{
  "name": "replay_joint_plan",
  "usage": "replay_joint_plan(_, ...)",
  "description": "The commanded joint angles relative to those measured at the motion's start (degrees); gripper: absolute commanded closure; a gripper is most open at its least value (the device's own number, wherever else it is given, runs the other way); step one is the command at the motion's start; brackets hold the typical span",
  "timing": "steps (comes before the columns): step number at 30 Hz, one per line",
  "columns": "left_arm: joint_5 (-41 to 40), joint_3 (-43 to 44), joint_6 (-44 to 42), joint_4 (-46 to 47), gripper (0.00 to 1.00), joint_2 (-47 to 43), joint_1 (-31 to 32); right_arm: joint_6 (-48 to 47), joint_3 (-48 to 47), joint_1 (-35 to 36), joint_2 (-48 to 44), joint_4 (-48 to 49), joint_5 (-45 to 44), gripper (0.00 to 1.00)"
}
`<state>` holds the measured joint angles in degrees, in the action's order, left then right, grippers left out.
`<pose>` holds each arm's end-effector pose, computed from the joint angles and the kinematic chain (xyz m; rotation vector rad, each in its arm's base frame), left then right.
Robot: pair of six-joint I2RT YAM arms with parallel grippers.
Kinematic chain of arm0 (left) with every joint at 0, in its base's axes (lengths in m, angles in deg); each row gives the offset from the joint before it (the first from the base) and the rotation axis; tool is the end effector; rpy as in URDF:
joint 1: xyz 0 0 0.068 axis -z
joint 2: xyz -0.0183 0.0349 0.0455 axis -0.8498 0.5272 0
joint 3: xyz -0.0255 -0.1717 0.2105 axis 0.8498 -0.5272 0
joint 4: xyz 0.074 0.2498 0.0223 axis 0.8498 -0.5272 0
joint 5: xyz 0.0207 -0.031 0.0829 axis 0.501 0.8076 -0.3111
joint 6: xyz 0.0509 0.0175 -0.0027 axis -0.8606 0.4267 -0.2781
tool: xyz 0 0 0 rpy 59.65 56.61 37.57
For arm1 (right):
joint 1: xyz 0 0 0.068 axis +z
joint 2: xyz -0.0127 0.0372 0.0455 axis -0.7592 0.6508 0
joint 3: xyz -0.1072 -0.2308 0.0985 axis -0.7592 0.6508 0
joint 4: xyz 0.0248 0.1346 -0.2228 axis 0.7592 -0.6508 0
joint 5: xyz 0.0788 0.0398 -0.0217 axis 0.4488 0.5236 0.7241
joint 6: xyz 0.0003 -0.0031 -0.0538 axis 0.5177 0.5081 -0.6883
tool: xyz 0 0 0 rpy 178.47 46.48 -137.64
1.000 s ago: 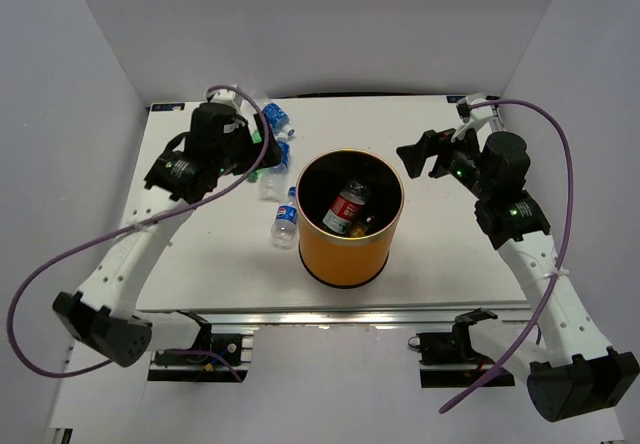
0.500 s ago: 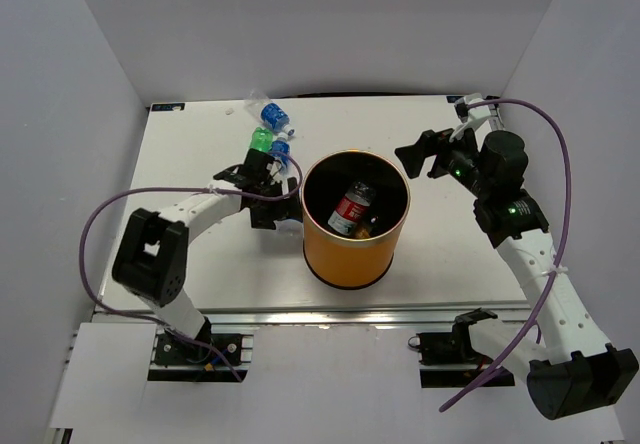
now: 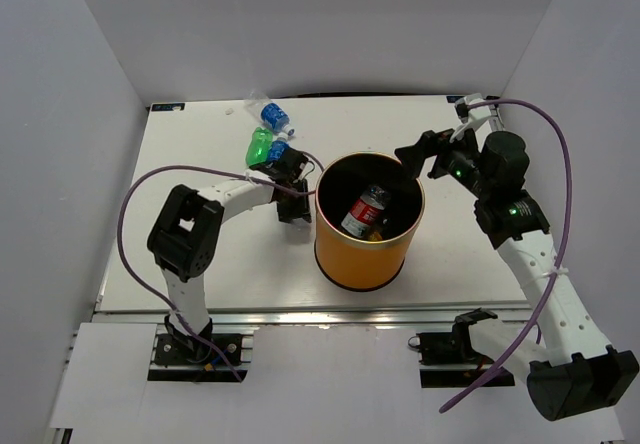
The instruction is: Put the plastic bottles in the bin
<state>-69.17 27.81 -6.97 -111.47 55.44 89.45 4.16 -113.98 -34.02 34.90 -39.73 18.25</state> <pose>0.3221 -0.1984 0.1664 -0.0607 2.8174 -0.3870 0.2143 0.0681 0.4004 -0.2901 1.6445 0.5338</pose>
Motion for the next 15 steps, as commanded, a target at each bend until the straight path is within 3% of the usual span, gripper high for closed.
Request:
replay_joint_plan(1,-6.7,3.9,-0.1,-7.9,0.68,-3.3,0.0,-0.2,-0.5,-0.3,-2.3,1.1,-0.9,0.11)
replay_joint_plan(2,-7.3,5.4,-0.1,-10.4,0.82,-4.5,0.0,-0.2,-0.5,-0.3,-2.6,1.1,-1.1,0.11)
replay_joint_plan(5,-9.6,11.8,-0.4,-13.0,0.84,-10.6,0.0,-0.3,-0.2,-0.3,-3.4,1.4,-1.1,0.11)
replay_joint_plan(9,-11.1,19.8,-2.8,-13.1,0.77,-18.5,0.1,-0.3,0.9,-0.3,-4.7,2.3,-1.9,0.11)
replay_joint_plan(15,4.2,19.2,-7.0,0.7,0.66,-28.5,6.2,-0.1,1.6,-0.3,-4.9,2.8,-2.0,0.11)
